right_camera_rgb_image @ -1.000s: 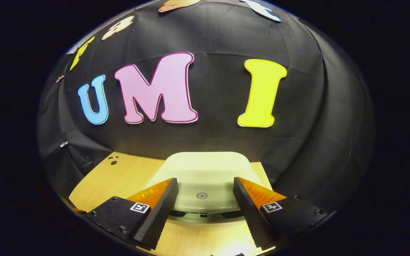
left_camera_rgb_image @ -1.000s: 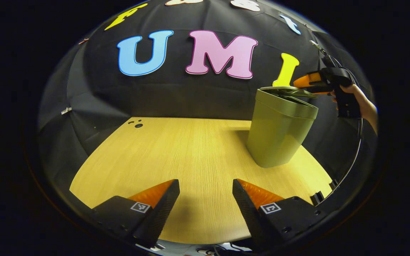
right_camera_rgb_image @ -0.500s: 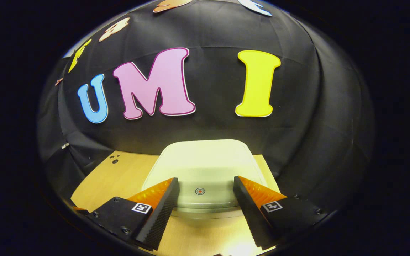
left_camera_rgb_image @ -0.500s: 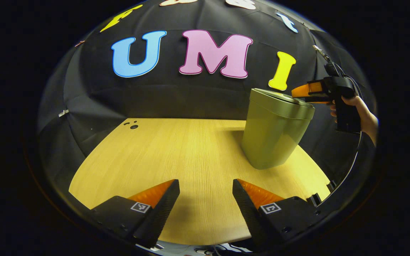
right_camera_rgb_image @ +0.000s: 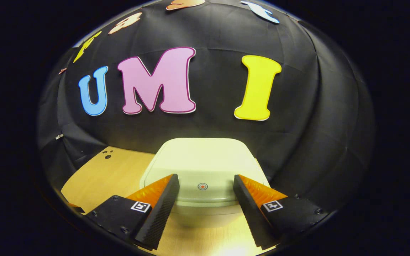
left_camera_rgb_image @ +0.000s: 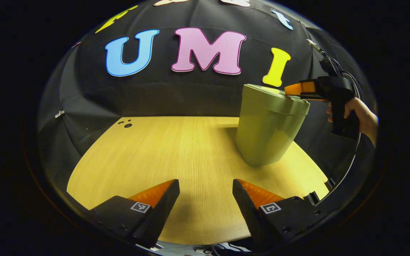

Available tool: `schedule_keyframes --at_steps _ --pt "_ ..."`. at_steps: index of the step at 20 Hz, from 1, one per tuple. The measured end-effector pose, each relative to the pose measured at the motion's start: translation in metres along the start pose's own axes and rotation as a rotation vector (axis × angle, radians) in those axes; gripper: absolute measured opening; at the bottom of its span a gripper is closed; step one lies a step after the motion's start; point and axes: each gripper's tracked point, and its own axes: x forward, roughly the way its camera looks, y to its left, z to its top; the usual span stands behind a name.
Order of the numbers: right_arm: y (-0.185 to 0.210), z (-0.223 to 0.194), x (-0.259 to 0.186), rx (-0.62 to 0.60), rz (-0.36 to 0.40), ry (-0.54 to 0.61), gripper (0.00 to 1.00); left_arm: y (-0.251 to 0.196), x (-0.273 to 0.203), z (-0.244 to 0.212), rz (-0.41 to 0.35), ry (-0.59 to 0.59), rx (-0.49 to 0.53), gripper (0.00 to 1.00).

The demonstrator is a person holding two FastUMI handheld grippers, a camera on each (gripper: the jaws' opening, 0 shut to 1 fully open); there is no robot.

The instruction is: Press the lid of the desktop garbage bin to open it, pick up the crumpled paper on the desktop and throw it into the bin, then pick up the pop can on the desktop and drop it into the bin, and finally close the garbage bin lid.

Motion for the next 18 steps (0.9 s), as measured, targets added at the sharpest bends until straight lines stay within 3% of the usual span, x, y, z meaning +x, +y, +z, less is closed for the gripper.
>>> schedule_keyframes --at_steps 7,14,18 --pt "0.003 0.007 -0.001 0.025 0.023 -0.026 0.97 0.008 0.002 0.006 0.018 -0.006 -0.021 0.96" --pt "0.001 0.012 -0.008 0.011 0.029 -0.062 0.96 0.017 0.008 0.049 0.064 -0.087 -0.04 0.96" --pt "0.007 0.029 -0.019 -0.011 0.06 -0.153 0.96 0.015 0.013 0.087 0.103 -0.165 -0.069 0.96"
